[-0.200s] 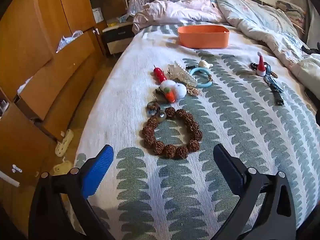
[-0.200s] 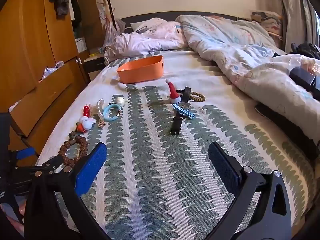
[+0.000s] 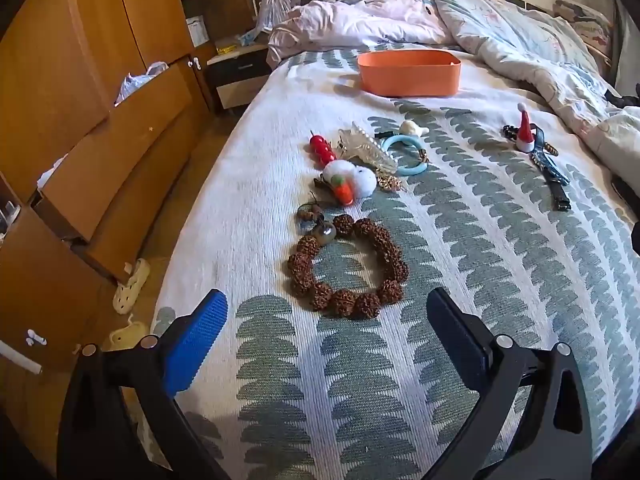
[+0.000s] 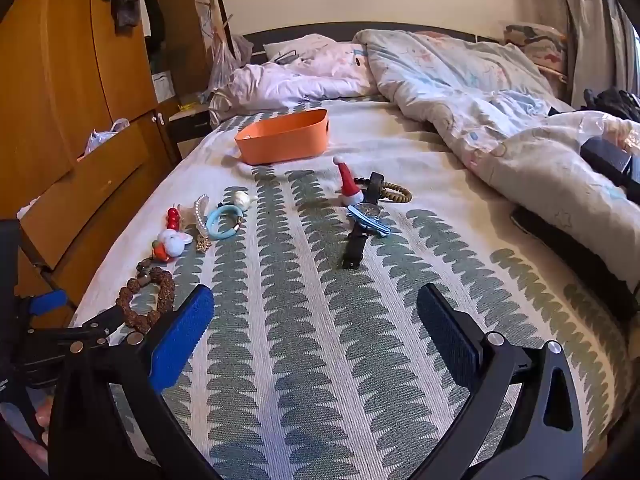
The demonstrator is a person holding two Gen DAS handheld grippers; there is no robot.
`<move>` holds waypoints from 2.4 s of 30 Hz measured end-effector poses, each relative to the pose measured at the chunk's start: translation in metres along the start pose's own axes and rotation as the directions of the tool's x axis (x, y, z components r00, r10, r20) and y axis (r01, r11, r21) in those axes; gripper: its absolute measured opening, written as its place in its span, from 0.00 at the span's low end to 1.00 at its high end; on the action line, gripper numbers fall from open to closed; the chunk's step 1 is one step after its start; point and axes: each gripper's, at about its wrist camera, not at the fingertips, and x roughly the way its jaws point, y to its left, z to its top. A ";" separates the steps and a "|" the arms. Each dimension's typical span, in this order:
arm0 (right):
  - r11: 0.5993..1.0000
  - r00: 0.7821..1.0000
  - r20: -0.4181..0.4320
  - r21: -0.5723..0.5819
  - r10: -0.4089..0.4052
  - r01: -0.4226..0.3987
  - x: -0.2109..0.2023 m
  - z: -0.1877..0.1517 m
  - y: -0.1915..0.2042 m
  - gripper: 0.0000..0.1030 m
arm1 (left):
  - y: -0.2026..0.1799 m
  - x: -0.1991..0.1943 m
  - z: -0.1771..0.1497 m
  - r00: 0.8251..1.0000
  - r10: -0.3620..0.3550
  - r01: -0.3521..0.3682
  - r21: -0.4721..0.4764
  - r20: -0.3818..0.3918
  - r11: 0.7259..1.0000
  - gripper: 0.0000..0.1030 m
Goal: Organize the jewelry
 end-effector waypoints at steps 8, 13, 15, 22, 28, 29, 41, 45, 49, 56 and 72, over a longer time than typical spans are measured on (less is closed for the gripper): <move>1.000 1.000 -0.002 -0.006 -0.002 0.002 -0.001 -0.001 0.001 0.97 | 0.001 -0.002 0.000 1.000 0.005 -0.005 0.004 0.002 1.000 0.96; 1.000 1.000 0.001 -0.008 -0.005 0.005 0.000 0.000 0.000 0.97 | 0.001 -0.004 -0.001 1.000 0.018 -0.018 0.005 0.011 1.000 0.96; 1.000 1.000 0.001 -0.006 -0.006 0.006 0.002 -0.001 0.002 0.97 | 0.001 -0.005 0.000 1.000 0.021 -0.021 0.010 0.014 1.000 0.96; 1.000 1.000 -0.006 -0.018 -0.011 0.011 0.001 -0.001 0.002 0.97 | 0.001 -0.009 -0.001 0.999 0.027 -0.028 0.020 0.018 0.999 0.96; 1.000 1.000 -0.006 -0.016 -0.013 0.012 0.000 -0.002 -0.001 0.97 | 0.001 -0.007 0.000 0.999 0.043 -0.044 0.028 0.021 0.999 0.96; 1.000 1.000 -0.005 -0.019 -0.014 0.014 0.001 -0.002 0.001 0.97 | 0.000 -0.006 0.001 0.999 0.046 -0.046 0.028 0.020 0.999 0.96; 0.999 1.000 0.000 -0.029 -0.023 0.023 0.003 -0.006 0.004 0.97 | 0.001 -0.005 0.001 0.998 0.051 -0.052 0.028 0.025 0.998 0.96; 0.999 1.000 0.000 -0.031 -0.024 0.024 0.003 -0.005 0.005 0.97 | 0.001 -0.004 0.002 0.998 0.051 -0.052 0.025 0.020 0.998 0.96; 0.999 1.000 -0.002 -0.031 -0.022 0.022 0.003 -0.006 0.004 0.97 | 0.000 -0.004 0.000 0.998 0.060 -0.061 0.024 0.018 0.998 0.96; 0.999 1.000 -0.010 -0.026 -0.019 0.019 0.004 -0.004 0.003 0.97 | 0.006 0.005 -0.001 0.998 0.053 -0.053 0.000 -0.034 0.999 0.96; 0.999 0.998 -0.056 0.037 -0.008 0.010 0.018 0.003 -0.016 0.97 | 0.018 0.058 0.010 0.984 0.123 -0.123 0.007 -0.128 0.992 0.96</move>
